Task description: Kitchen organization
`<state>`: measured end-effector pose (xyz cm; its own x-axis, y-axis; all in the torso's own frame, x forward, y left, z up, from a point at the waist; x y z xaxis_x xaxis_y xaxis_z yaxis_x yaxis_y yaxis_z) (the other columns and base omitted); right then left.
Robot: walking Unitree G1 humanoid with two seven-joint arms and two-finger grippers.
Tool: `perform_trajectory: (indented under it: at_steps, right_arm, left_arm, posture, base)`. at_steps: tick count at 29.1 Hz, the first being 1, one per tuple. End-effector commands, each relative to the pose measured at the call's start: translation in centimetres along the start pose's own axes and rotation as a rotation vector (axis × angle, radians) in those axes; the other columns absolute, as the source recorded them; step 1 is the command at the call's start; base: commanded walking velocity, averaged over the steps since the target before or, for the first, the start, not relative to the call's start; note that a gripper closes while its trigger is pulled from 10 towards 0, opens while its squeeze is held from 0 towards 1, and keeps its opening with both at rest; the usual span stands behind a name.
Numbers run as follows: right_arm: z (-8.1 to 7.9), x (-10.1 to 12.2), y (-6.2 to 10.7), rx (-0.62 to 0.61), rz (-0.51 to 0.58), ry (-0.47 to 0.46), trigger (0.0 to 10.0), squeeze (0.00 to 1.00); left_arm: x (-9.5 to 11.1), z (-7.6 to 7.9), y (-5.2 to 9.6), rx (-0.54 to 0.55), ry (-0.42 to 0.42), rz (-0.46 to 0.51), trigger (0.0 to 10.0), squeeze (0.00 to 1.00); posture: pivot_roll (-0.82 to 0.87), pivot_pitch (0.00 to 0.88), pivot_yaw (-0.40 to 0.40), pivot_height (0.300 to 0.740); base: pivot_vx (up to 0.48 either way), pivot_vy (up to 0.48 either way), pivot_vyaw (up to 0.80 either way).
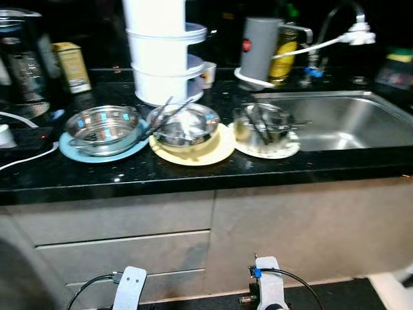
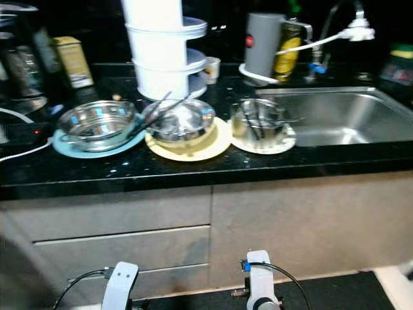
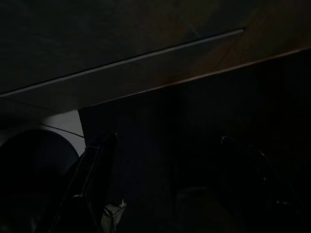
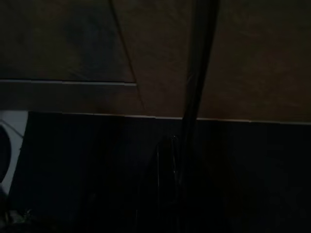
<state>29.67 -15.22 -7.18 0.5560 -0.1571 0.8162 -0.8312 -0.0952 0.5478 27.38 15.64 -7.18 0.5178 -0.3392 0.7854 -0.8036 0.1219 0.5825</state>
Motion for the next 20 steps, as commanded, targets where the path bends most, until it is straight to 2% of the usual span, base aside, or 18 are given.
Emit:
perform_trajectory:
  at_steps: [1,8,20]
  right_arm:
    - [0.0,-0.4,0.1,0.003,-0.007,0.008,10.0,0.0]
    - [0.2,-0.5,0.2,-0.003,-0.01,0.011,10.0,0.0]
    - [0.3,-0.7,0.3,-0.011,-0.013,0.01,10.0,0.0]
  left_arm:
    - [-0.2,0.2,0.0,-0.002,-0.006,0.0,10.0,0.0]
    - [0.3,-0.7,0.0,0.038,-0.033,0.02,10.0,0.0]
    - [0.9,-0.2,-0.2,0.015,-0.03,0.036,10.0,0.0]
  posture:
    - [-0.05,0.094,-0.053,0.74]
    - [-0.05,0.105,-0.051,0.74]
    - [-0.05,0.117,-0.046,0.74]
  base:
    - [0.0,0.0,0.8]
    - [0.0,0.0,0.8]
    - [0.0,0.0,0.8]
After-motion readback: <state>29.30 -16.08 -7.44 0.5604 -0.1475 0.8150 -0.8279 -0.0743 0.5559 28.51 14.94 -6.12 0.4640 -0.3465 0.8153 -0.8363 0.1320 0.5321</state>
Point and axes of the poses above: a point about 5 cm out from each wrist's last joint towards the gripper, its own y axis pointing back from the gripper into the wrist, its own x axis along the axis of the wrist's last joint, z = x × y, the point moved 6 cm from there along -y, pointing out of the wrist towards the gripper, and after that the axes turned 12 degrees about -y, right-handed, at the moved point
